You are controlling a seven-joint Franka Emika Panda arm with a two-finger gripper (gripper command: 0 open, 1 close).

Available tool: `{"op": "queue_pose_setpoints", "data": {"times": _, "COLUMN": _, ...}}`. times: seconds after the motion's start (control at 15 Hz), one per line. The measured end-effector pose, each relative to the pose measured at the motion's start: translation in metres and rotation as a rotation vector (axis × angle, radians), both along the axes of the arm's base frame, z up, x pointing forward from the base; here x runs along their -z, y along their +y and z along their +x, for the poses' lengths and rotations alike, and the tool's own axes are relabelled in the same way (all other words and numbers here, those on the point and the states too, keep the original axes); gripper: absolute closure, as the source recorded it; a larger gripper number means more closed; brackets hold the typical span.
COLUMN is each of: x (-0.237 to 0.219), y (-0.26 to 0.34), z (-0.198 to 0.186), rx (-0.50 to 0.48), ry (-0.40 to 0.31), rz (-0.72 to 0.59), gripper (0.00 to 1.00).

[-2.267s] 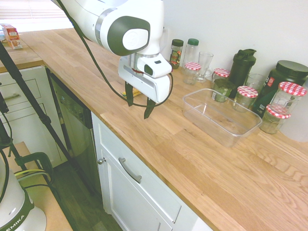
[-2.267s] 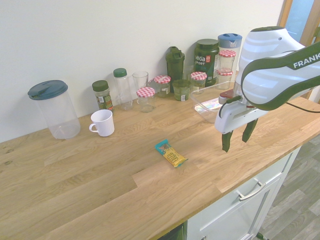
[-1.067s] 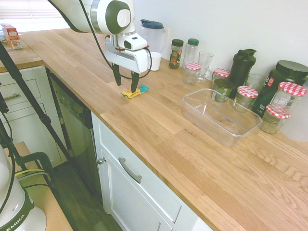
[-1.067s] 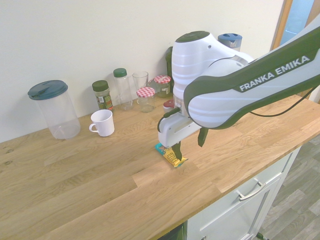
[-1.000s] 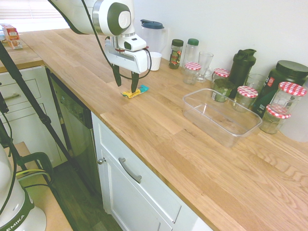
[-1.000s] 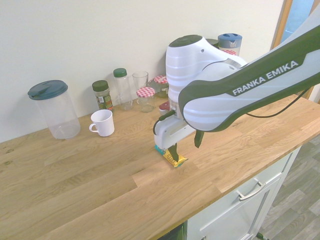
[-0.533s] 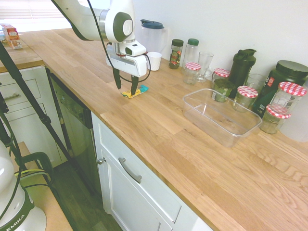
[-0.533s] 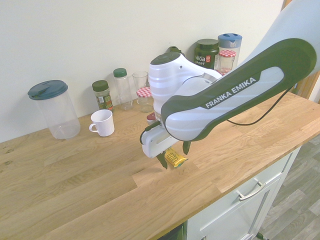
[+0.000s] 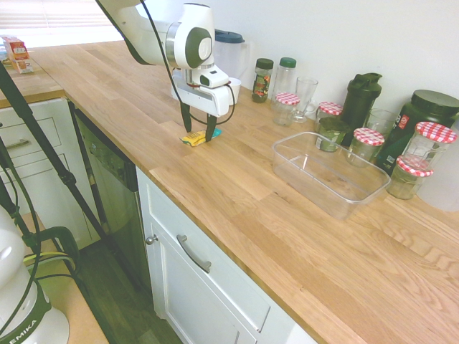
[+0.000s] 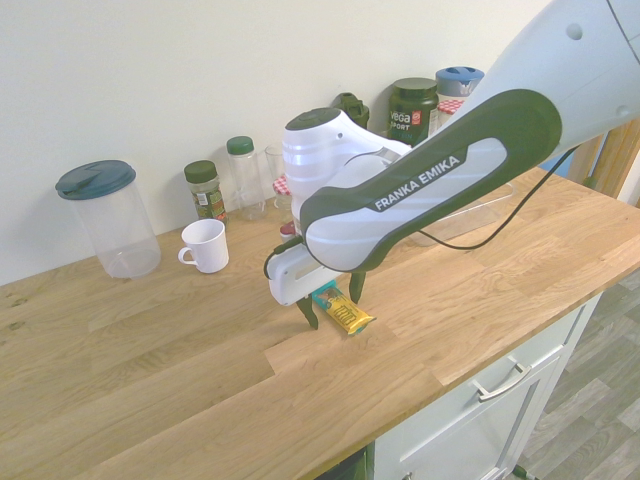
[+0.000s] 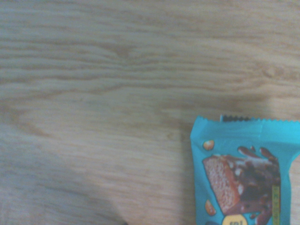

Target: Put the protein bar into the container

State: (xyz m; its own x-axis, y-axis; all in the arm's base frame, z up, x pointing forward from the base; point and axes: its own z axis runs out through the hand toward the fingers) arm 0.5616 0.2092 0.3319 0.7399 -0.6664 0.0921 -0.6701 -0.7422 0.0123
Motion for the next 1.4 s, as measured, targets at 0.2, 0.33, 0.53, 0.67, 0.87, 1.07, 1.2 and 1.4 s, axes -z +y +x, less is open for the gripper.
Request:
{"op": "queue_pose_setpoints", "data": {"times": 0.2, "x": 0.0, "y": -0.001, "z": 0.007, "rx": 0.01, "ry": -0.003, "rz": 0.003, "gripper": 1.0}}
{"op": "queue_pose_setpoints", "data": {"times": 0.33, "x": 0.0, "y": -0.003, "z": 0.01, "rx": 0.023, "ry": 0.005, "rz": 0.014, "gripper": 1.0}}
{"op": "queue_pose_setpoints", "data": {"times": 0.53, "x": 0.0, "y": -0.012, "z": 0.018, "rx": 0.043, "ry": 0.039, "rz": 0.073, "gripper": 1.0}}
{"op": "queue_pose_setpoints", "data": {"times": 0.67, "x": 0.0, "y": -0.018, "z": 0.021, "rx": 0.046, "ry": 0.046, "rz": 0.078, "gripper": 1.0}}
{"op": "queue_pose_setpoints", "data": {"times": 0.87, "x": 0.001, "y": -0.021, "z": 0.023, "rx": 0.048, "ry": 0.047, "rz": 0.076, "gripper": 1.0}}
{"op": "queue_pose_setpoints", "data": {"times": 1.07, "x": 0.001, "y": -0.026, "z": 0.024, "rx": 0.054, "ry": 0.047, "rz": 0.073, "gripper": 1.0}}
{"op": "queue_pose_setpoints", "data": {"times": 1.2, "x": 0.0, "y": -0.029, "z": 0.026, "rx": 0.058, "ry": 0.045, "rz": 0.072, "gripper": 1.0}}
{"op": "queue_pose_setpoints", "data": {"times": 1.4, "x": -0.012, "y": -0.04, "z": 0.027, "rx": 0.071, "ry": 0.032, "rz": 0.065, "gripper": 1.0}}
